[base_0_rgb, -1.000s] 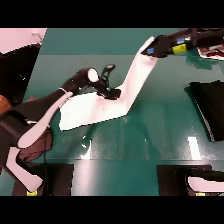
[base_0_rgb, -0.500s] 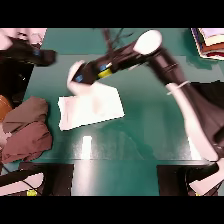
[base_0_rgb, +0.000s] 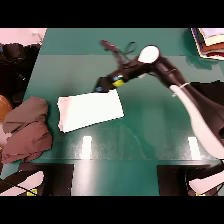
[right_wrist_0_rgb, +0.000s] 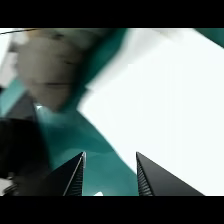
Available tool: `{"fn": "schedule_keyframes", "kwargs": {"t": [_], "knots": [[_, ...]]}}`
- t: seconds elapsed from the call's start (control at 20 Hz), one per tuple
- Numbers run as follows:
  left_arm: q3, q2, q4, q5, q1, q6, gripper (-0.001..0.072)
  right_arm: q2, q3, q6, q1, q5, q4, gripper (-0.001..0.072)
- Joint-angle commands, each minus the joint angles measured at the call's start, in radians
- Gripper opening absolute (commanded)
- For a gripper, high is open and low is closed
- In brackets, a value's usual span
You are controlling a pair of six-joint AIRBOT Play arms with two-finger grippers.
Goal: Fold the shirts.
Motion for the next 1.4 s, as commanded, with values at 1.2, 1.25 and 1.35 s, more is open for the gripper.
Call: {"fn": "schedule_keyframes", "kwargs": {"t": [1.2,1.25,1.35], "knots": [[-0.002,-0.055,-0.097,0.016,-0.266,0.002,0.002,-0.179,0.009,0.058,-0.243,-0.033,0.029,0.0021],[-0.002,-0.055,-0.098,0.026,-0.291,0.002,0.002,-0.137,0.008,0.07,-0.311,-0.023,-0.018,0.0021],[-0.002,-0.055,-0.098,0.041,-0.337,-0.001,0.002,-0.056,0.008,0.105,-0.452,-0.023,-0.11,0.0021]]}}
